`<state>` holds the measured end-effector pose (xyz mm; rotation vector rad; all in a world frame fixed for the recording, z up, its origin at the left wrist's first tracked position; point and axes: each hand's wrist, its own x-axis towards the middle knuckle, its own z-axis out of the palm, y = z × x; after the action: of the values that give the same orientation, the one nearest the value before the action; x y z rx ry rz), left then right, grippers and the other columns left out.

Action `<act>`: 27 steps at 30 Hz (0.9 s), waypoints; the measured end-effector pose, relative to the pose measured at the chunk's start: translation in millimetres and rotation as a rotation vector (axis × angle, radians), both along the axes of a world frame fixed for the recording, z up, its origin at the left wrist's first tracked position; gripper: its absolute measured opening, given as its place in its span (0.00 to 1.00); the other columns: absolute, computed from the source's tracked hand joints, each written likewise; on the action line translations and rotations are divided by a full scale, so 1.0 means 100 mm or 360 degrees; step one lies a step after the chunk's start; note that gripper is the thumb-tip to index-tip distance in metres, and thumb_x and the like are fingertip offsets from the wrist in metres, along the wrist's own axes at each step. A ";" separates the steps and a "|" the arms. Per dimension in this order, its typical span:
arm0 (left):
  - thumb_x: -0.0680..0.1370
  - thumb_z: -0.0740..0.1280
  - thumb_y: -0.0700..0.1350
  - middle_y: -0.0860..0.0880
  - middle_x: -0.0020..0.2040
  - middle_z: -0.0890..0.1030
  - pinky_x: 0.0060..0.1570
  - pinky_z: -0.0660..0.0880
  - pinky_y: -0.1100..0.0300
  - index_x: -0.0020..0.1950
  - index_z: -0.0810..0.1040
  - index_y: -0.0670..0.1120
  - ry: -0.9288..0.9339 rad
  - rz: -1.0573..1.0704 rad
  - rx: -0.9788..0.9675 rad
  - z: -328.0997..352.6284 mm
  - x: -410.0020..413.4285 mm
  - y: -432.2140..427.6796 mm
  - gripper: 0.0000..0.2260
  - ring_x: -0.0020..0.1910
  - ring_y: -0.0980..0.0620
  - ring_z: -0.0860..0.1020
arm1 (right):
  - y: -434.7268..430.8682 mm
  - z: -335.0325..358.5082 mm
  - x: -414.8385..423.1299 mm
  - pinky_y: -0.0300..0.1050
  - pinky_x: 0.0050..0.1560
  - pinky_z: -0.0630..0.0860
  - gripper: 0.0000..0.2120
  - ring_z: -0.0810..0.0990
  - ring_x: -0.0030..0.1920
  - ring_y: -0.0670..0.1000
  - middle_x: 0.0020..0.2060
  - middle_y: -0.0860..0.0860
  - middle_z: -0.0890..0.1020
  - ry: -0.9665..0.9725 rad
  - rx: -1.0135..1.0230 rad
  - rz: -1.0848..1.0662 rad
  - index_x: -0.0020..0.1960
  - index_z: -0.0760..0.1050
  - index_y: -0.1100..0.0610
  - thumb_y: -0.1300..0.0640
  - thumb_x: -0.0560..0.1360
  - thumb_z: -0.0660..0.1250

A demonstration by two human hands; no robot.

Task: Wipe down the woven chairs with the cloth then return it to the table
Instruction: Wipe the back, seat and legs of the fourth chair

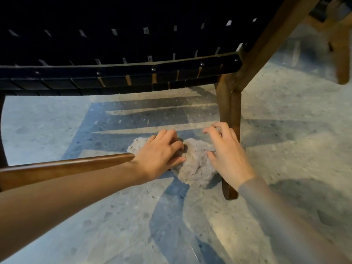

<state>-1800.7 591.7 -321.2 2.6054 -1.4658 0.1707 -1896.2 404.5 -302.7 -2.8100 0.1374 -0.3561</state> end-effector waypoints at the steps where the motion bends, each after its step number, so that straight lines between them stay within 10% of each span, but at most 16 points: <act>1: 0.78 0.59 0.58 0.47 0.58 0.70 0.49 0.69 0.55 0.59 0.73 0.48 -0.0016 0.0010 -0.0028 -0.04 -0.01 0.02 0.17 0.53 0.48 0.68 | 0.01 -0.06 -0.03 0.48 0.59 0.74 0.22 0.66 0.66 0.51 0.67 0.49 0.65 0.0041 0.0018 0.0083 0.65 0.68 0.52 0.65 0.74 0.68; 11: 0.75 0.59 0.63 0.47 0.59 0.73 0.38 0.71 0.61 0.59 0.67 0.51 -0.0166 -0.0099 -0.0137 -0.06 0.06 0.10 0.20 0.49 0.49 0.73 | -0.05 -0.18 -0.02 0.45 0.50 0.73 0.06 0.74 0.48 0.46 0.48 0.44 0.71 -0.0134 0.0418 -0.0097 0.52 0.71 0.51 0.61 0.80 0.59; 21: 0.78 0.63 0.53 0.50 0.55 0.74 0.38 0.74 0.57 0.61 0.79 0.50 0.0031 0.0151 -0.0330 0.02 0.08 0.53 0.15 0.49 0.50 0.74 | 0.01 -0.08 0.30 0.49 0.54 0.72 0.10 0.72 0.55 0.53 0.51 0.53 0.78 -0.0279 -0.0182 0.0129 0.51 0.78 0.57 0.67 0.72 0.70; 27: 0.77 0.66 0.50 0.50 0.49 0.77 0.43 0.73 0.56 0.56 0.83 0.49 0.0098 0.0333 -0.0576 0.13 0.07 0.57 0.11 0.44 0.49 0.74 | 0.25 -0.33 -0.05 0.49 0.65 0.67 0.27 0.69 0.64 0.48 0.66 0.43 0.74 0.0062 -0.0124 0.0352 0.67 0.72 0.46 0.38 0.71 0.68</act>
<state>-1793.9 648.9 -307.9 2.4336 -1.0274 0.3411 -1900.9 429.3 -335.5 -2.8715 -0.1818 -0.2599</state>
